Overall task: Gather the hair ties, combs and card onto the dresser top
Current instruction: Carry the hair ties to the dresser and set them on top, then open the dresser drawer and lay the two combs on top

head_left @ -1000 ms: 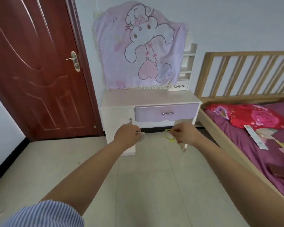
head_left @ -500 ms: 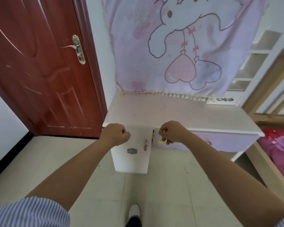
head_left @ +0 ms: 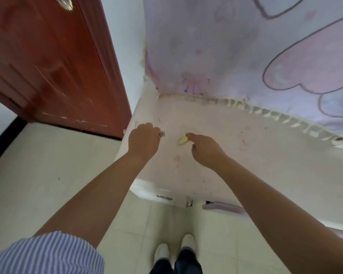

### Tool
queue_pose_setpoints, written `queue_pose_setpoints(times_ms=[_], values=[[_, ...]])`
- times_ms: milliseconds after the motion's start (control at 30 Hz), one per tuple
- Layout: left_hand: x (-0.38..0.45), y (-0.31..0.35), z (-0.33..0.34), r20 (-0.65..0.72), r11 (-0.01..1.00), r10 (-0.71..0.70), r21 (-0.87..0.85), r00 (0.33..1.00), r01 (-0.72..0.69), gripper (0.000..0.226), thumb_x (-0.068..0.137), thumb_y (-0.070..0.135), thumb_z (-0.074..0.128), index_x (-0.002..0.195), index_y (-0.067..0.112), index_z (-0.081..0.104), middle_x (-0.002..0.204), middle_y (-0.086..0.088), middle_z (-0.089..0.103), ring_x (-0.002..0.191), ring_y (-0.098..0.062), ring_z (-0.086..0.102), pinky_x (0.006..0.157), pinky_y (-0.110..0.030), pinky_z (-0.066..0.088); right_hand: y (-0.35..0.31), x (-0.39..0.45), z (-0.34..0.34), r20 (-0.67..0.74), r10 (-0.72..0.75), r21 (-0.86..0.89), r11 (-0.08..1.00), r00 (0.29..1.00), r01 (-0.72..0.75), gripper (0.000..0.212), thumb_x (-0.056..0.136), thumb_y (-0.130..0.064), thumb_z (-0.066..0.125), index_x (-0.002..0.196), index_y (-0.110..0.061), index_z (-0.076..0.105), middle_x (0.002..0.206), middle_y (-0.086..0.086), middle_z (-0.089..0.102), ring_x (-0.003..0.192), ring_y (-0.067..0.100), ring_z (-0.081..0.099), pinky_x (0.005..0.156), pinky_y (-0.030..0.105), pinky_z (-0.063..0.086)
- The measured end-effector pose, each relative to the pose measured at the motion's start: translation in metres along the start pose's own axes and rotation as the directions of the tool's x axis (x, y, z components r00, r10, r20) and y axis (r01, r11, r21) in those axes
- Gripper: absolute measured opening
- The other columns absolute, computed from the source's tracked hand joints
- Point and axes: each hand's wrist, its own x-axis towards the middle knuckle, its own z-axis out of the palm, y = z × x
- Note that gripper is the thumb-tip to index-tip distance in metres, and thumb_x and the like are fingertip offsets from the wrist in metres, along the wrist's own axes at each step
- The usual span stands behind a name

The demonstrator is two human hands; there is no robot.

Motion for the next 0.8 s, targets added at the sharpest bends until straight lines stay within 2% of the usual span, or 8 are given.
queue_pose_setpoints(times_ms=[133, 200, 267, 367, 533, 633, 700, 800], values=[[0.007, -0.001, 0.043, 0.026, 0.999, -0.043, 0.022, 0.999, 0.042, 0.018, 0.091, 0.016, 0.056, 0.102, 0.008, 0.068, 0.105, -0.015, 0.066, 0.098, -0.035, 0.058, 0.073, -0.039, 0.050, 0.026, 0.028, 0.039, -0.072, -0.011, -0.053, 0.999, 0.997, 0.007, 0.047, 0.090, -0.010, 0.044, 0.136, -0.006, 0.038, 0.142, 0.015, 0.043, 0.132, 0.028, 0.036, 0.107, 0.039, 0.035], [-0.001, 0.001, 0.054, -0.002, 0.998, -0.062, -0.009, 0.998, 0.062, 0.012, 0.074, 0.009, 0.075, 0.083, 0.002, 0.071, 0.085, -0.020, 0.070, 0.078, -0.039, 0.064, 0.058, -0.038, 0.053, 0.037, 0.023, 0.058, -0.179, -0.044, -0.057, 0.998, 0.983, 0.034, 0.041, 0.088, -0.014, 0.050, 0.127, -0.001, 0.049, 0.140, 0.020, 0.045, 0.133, 0.033, 0.037, 0.108, 0.043, 0.035], [-0.009, 0.003, 0.064, -0.083, 0.997, -0.079, -0.032, 0.993, 0.076, 0.019, 0.063, 0.008, 0.082, 0.075, 0.000, 0.070, 0.074, -0.019, 0.070, 0.066, -0.037, 0.065, 0.053, -0.036, 0.054, 0.042, 0.019, 0.068, -0.290, -0.068, -0.031, 0.998, 0.955, 0.062, 0.036, 0.084, -0.017, 0.053, 0.112, 0.005, 0.061, 0.126, 0.031, 0.056, 0.121, 0.046, 0.050, 0.099, 0.055, 0.043], [-0.014, 0.003, 0.075, -0.170, 0.998, -0.059, -0.016, 0.984, 0.057, 0.023, 0.065, 0.014, 0.078, 0.082, 0.000, 0.070, 0.081, -0.020, 0.071, 0.072, -0.036, 0.066, 0.062, -0.037, 0.055, 0.045, 0.019, 0.074, -0.365, -0.089, -0.026, 0.996, 0.927, 0.086, 0.035, 0.079, -0.018, 0.061, 0.104, 0.006, 0.065, 0.120, 0.038, 0.057, 0.113, 0.053, 0.052, 0.093, 0.062, 0.044], [-0.021, 0.004, 0.078, -0.364, 0.999, 0.020, -0.016, 0.931, -0.028, 0.027, 0.075, 0.020, 0.054, 0.083, 0.000, 0.071, 0.085, -0.027, 0.069, 0.086, -0.028, 0.043, 0.073, -0.037, 0.038, 0.049, 0.017, 0.072, -0.439, -0.029, 0.158, 0.981, 0.898, 0.109, 0.036, 0.080, -0.006, 0.064, 0.113, 0.008, 0.059, 0.138, 0.043, 0.031, 0.126, 0.055, 0.037, 0.099, 0.055, 0.042], [-0.037, 0.024, 0.072, -0.280, 0.994, 0.093, -0.030, 0.956, -0.106, 0.030, 0.076, 0.019, 0.050, 0.086, -0.001, 0.071, 0.092, -0.028, 0.069, 0.089, -0.039, 0.063, 0.080, -0.042, 0.051, 0.051, 0.009, 0.068, -0.483, 0.019, 0.258, 0.959, 0.875, 0.121, 0.035, 0.080, 0.002, 0.058, 0.113, 0.014, 0.055, 0.140, 0.041, 0.027, 0.121, 0.049, 0.047, 0.093, 0.046, 0.049], [-0.046, 0.044, 0.067, -0.195, 0.985, 0.143, -0.065, 0.970, -0.159, 0.032, 0.077, 0.017, 0.049, 0.089, -0.004, 0.070, 0.099, -0.030, 0.068, 0.094, -0.045, 0.064, 0.085, -0.051, 0.052, 0.056, 0.000, 0.067, -0.449, 0.011, 0.277, 0.952, 0.894, 0.127, 0.035, 0.081, 0.005, 0.055, 0.115, 0.014, 0.054, 0.142, 0.037, 0.029, 0.125, 0.045, 0.045, 0.097, 0.044, 0.047], [-0.072, 0.092, 0.069, -0.185, 0.957, 0.235, -0.127, 0.954, -0.260, 0.036, 0.079, 0.015, 0.046, 0.094, -0.009, 0.069, 0.105, -0.032, 0.068, 0.103, -0.049, 0.061, 0.089, -0.059, 0.049, 0.088, -0.056, 0.073, -0.393, -0.022, 0.231, 0.965, 0.919, 0.123, 0.032, 0.077, 0.010, 0.057, 0.109, 0.015, 0.058, 0.135, 0.037, 0.042, 0.124, 0.047, 0.046, 0.100, 0.049, 0.045]])
